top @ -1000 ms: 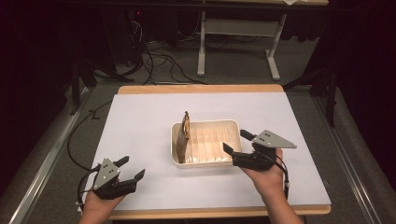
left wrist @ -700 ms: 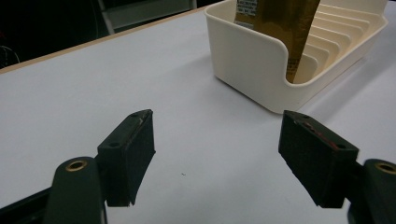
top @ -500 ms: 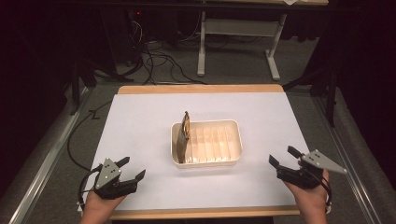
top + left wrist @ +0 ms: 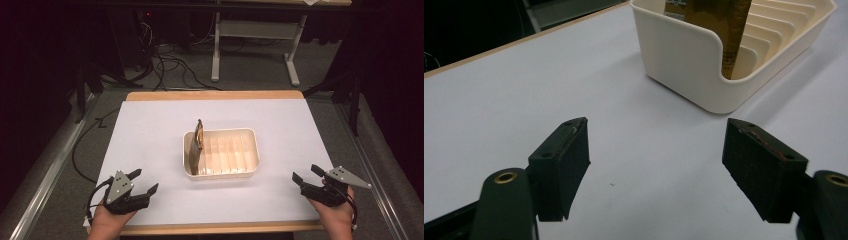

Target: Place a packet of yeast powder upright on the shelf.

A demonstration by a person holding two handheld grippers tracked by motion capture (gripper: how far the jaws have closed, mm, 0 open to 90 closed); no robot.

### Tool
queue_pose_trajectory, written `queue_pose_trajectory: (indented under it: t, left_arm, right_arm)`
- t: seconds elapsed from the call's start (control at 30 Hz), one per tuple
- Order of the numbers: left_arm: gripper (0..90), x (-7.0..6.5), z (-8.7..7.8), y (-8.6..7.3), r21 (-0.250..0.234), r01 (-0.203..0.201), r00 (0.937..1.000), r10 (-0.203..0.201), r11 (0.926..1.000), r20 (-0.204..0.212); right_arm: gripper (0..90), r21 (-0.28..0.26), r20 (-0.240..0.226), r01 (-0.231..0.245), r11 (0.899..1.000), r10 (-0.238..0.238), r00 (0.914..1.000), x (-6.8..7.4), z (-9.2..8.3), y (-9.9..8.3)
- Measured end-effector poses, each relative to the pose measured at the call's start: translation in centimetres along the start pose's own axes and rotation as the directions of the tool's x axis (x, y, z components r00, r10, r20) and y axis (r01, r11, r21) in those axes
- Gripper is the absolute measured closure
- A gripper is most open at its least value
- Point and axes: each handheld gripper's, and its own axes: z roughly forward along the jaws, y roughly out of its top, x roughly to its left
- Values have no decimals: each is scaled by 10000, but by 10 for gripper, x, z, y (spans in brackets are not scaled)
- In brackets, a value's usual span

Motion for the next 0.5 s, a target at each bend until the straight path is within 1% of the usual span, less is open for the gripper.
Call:
queue_pose_trajectory:
  t: [0.2,0.5]
  left_arm:
    - [272,0,-1,1,-40,-50,10000,50,10000,-6]
    - [272,0,-2,1,-96,-3,10000,2,10000,-69]
  right_arm:
    - [194,54,20,-4,10000,4,10000,-1,0,-1]
    - [198,105,-3,21,9999,-21,10000,-1,2,-1]
